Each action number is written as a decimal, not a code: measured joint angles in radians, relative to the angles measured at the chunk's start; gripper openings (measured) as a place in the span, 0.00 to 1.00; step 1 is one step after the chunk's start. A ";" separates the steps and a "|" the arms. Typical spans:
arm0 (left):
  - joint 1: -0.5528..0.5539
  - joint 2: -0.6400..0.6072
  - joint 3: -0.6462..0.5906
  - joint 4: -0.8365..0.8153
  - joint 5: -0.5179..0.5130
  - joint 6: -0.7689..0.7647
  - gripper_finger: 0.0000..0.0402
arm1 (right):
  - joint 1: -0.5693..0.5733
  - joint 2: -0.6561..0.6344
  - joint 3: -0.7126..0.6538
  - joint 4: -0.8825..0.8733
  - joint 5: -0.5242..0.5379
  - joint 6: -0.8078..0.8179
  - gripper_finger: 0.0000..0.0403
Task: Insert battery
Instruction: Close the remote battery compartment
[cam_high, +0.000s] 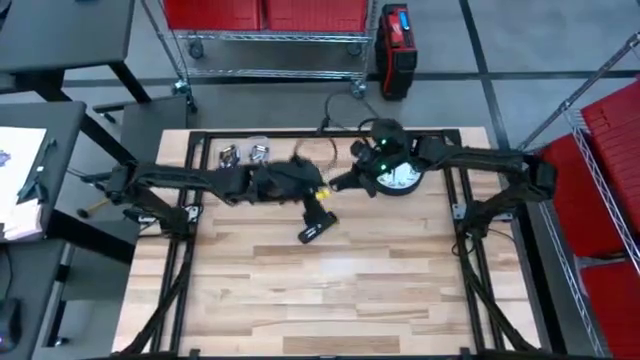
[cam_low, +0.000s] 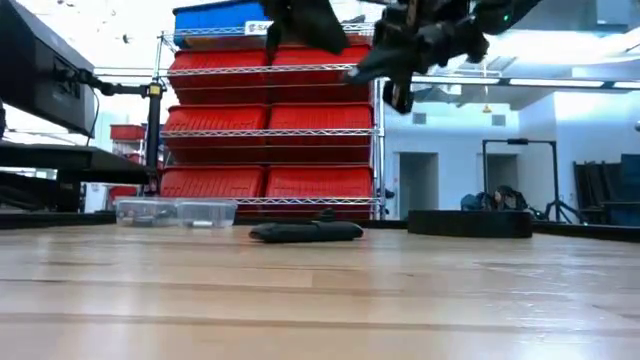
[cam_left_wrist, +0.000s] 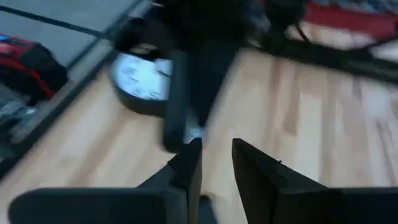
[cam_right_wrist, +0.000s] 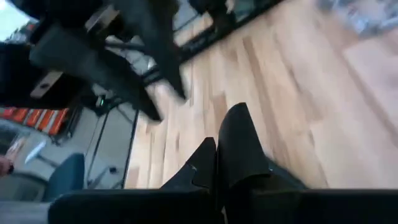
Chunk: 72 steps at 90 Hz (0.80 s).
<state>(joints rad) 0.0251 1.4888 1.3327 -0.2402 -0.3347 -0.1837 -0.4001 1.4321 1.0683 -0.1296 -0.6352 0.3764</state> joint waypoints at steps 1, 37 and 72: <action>0.005 -0.003 0.003 -0.003 0.005 0.000 0.21 | -0.001 -0.001 0.003 0.000 0.004 0.006 0.00; 0.051 0.035 0.085 0.017 0.078 0.410 0.54 | -0.004 -0.005 0.049 0.006 0.079 0.128 0.00; 0.045 0.099 0.084 0.040 -0.039 0.480 0.57 | -0.002 -0.004 0.049 0.050 0.108 0.248 0.00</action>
<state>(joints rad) 0.0700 1.5883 1.4166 -0.2003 -0.3733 0.2961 -0.4025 1.4284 1.1172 -0.0800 -0.5270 0.6243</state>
